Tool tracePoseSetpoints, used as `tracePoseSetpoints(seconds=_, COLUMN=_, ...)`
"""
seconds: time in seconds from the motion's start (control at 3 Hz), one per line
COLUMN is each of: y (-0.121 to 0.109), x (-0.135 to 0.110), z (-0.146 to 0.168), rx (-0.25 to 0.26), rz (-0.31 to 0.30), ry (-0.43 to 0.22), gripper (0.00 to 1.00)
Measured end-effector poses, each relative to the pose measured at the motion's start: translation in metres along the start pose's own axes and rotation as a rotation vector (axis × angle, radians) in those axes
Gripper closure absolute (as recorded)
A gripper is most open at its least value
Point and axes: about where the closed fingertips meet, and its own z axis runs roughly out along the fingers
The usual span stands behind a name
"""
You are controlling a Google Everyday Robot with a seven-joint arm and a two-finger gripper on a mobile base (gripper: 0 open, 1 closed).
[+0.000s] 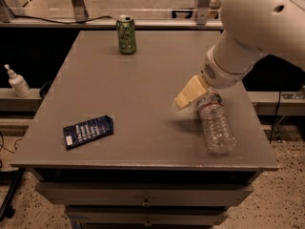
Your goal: Place water bottle upright
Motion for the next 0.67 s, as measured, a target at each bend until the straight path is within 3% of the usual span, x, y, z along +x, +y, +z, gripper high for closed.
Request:
tracePoseSetpoints(seconds=0.33, y=-0.001, x=0.005, z=0.013, rx=0.032, rz=0.049, ry=0.041, gripper=0.00)
tracePoseSetpoints(seconds=0.67, y=0.001, x=0.013, z=0.023, rx=0.060, rz=0.073, ry=0.070, gripper=0.18)
